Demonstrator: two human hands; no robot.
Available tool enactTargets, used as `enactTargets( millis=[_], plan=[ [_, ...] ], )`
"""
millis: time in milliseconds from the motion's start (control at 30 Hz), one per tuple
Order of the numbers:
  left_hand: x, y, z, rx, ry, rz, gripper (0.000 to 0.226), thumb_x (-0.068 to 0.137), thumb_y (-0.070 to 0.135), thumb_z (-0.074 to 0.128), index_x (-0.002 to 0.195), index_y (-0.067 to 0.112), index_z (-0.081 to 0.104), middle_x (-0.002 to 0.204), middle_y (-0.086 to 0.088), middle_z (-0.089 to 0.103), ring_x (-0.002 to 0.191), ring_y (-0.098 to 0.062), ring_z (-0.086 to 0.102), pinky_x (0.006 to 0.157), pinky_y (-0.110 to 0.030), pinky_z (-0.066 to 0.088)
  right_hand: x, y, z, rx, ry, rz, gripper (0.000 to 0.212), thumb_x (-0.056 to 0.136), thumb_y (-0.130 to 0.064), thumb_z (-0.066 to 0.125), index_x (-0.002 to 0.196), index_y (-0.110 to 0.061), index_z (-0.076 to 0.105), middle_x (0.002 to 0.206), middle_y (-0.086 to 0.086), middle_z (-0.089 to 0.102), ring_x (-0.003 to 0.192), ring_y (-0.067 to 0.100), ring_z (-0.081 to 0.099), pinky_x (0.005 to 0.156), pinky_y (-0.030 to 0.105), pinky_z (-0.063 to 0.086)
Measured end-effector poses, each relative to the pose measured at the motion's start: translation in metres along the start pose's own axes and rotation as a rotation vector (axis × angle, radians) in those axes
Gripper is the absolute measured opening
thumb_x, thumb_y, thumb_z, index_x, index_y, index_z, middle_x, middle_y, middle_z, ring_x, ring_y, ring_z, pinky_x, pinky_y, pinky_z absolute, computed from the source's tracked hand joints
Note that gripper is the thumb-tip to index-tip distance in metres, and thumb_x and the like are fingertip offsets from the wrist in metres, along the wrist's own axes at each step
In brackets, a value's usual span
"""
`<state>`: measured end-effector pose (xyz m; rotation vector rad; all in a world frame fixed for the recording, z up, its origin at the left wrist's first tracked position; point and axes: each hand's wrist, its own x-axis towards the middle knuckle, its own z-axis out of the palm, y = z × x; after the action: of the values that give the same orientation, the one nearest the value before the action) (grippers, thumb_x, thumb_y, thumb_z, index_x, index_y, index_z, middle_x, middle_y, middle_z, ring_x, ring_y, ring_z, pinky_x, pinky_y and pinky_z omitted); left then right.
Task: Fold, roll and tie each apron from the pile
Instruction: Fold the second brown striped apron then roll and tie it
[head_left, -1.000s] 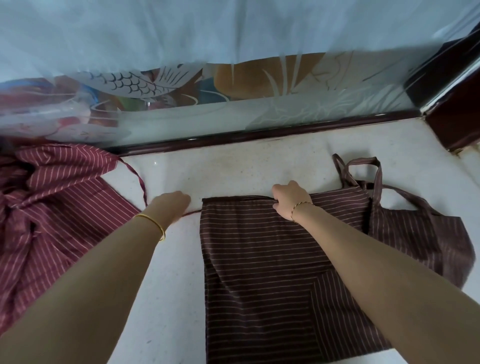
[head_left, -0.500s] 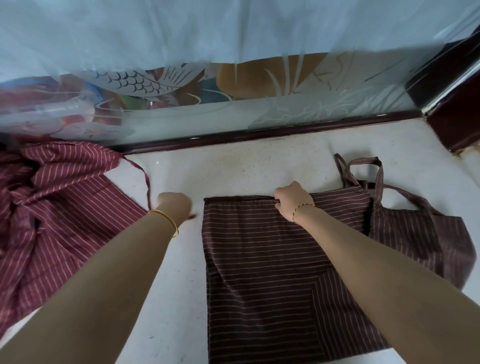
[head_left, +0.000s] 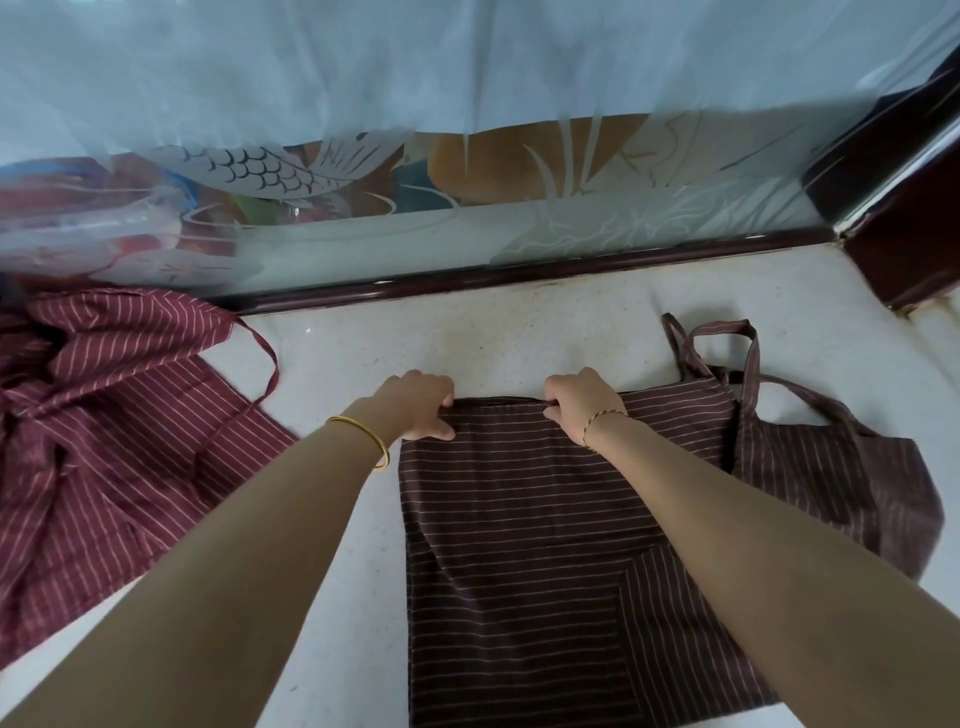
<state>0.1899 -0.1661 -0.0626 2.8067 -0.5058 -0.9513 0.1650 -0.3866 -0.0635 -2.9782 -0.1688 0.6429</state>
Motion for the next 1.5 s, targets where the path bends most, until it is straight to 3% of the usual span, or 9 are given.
enactTargets(
  millis=[267, 400, 567, 733, 833, 933, 1200, 1400, 1500],
  plan=[
    [-0.002, -0.013, -0.001, 0.179, -0.168, -0.208, 0.023, 0.098, 0.017, 0.046, 0.117, 0.01, 0.057, 0.102, -0.005, 0.061, 0.094, -0.023, 0.061, 0.086, -0.031, 0.05, 0.0, -0.008, 0.001, 0.007, -0.026, 0.006, 0.025, 0.097, -0.032, 0.05, 0.101, -0.008, 0.056, 0.092, 0.006, 0.059, 0.078, 0.018, 0.052, 0.073, 0.028, 0.049],
    [-0.01, 0.017, -0.01, 0.431, -0.14, -0.431, 0.021, 0.093, 0.015, 0.051, 0.111, 0.014, 0.062, 0.099, 0.001, 0.058, 0.089, -0.017, 0.058, 0.083, -0.025, 0.048, -0.02, -0.008, 0.0, 0.227, 0.095, -0.095, 0.027, 0.093, -0.023, 0.056, 0.117, -0.01, 0.051, 0.11, 0.006, 0.057, 0.1, 0.022, 0.056, 0.088, 0.032, 0.051],
    [-0.002, 0.105, -0.007, 0.354, 0.276, -0.018, 0.03, 0.087, 0.006, 0.056, 0.117, 0.008, 0.051, 0.113, -0.01, 0.049, 0.1, -0.025, 0.053, 0.082, -0.035, 0.047, -0.073, 0.053, -0.012, 0.243, 0.408, 0.108, 0.028, 0.09, -0.002, 0.052, 0.117, -0.01, 0.054, 0.117, 0.005, 0.054, 0.108, 0.022, 0.052, 0.087, 0.033, 0.05],
    [0.01, 0.207, 0.025, 0.147, 0.114, 0.313, 0.028, 0.092, 0.003, 0.048, 0.119, 0.006, 0.045, 0.121, -0.014, 0.037, 0.103, -0.033, 0.052, 0.086, -0.044, 0.049, -0.131, 0.145, 0.01, 0.104, 0.163, 0.466, 0.05, 0.087, -0.009, 0.053, 0.134, -0.014, 0.038, 0.137, 0.008, 0.04, 0.121, 0.031, 0.042, 0.089, 0.041, 0.046],
    [0.018, 0.238, 0.042, 0.182, 0.076, 0.317, 0.043, 0.089, 0.004, 0.056, 0.128, 0.007, 0.038, 0.134, -0.016, 0.027, 0.107, -0.034, 0.051, 0.087, -0.045, 0.049, -0.146, 0.188, 0.023, 0.209, 0.03, 0.489, 0.075, 0.089, -0.018, 0.055, 0.149, -0.021, 0.011, 0.158, -0.001, 0.008, 0.129, 0.032, 0.041, 0.092, 0.042, 0.046],
    [0.024, 0.258, 0.047, 0.232, 0.037, 0.284, 0.057, 0.088, 0.008, 0.06, 0.137, 0.009, 0.03, 0.145, -0.018, 0.015, 0.117, -0.037, 0.046, 0.093, -0.046, 0.047, -0.145, 0.213, 0.027, 0.271, 0.008, 0.411, 0.075, 0.095, -0.032, 0.049, 0.151, -0.026, 0.001, 0.159, -0.003, 0.005, 0.126, 0.029, 0.048, 0.09, 0.042, 0.049],
    [0.032, 0.301, 0.057, 0.305, -0.018, 0.211, 0.068, 0.089, 0.027, 0.062, 0.144, 0.022, 0.023, 0.145, -0.014, 0.015, 0.125, -0.035, 0.037, 0.097, -0.047, 0.046, -0.136, 0.227, 0.033, 0.227, -0.088, 0.342, 0.063, 0.093, -0.036, 0.055, 0.144, -0.023, 0.02, 0.133, 0.014, 0.039, 0.108, 0.034, 0.055, 0.08, 0.042, 0.049],
    [0.035, 0.319, 0.061, 0.3, -0.022, 0.201, 0.072, 0.093, 0.032, 0.056, 0.149, 0.029, 0.011, 0.142, -0.013, 0.02, 0.127, -0.035, 0.034, 0.101, -0.046, 0.042, -0.143, 0.235, 0.027, 0.373, 0.009, 0.286, 0.023, 0.094, -0.026, 0.05, 0.113, -0.014, 0.057, 0.112, 0.007, 0.051, 0.094, 0.03, 0.059, 0.077, 0.037, 0.051],
    [0.035, 0.322, 0.065, 0.297, -0.029, 0.134, 0.078, 0.092, 0.022, 0.057, 0.15, 0.022, 0.005, 0.144, -0.013, 0.02, 0.13, -0.035, 0.031, 0.103, -0.046, 0.04, -0.161, 0.248, 0.007, 0.673, 0.075, 0.351, 0.012, 0.087, -0.026, 0.052, 0.081, -0.015, 0.054, 0.077, 0.005, 0.059, 0.068, 0.026, 0.062, 0.07, 0.041, 0.056]
  ],
)
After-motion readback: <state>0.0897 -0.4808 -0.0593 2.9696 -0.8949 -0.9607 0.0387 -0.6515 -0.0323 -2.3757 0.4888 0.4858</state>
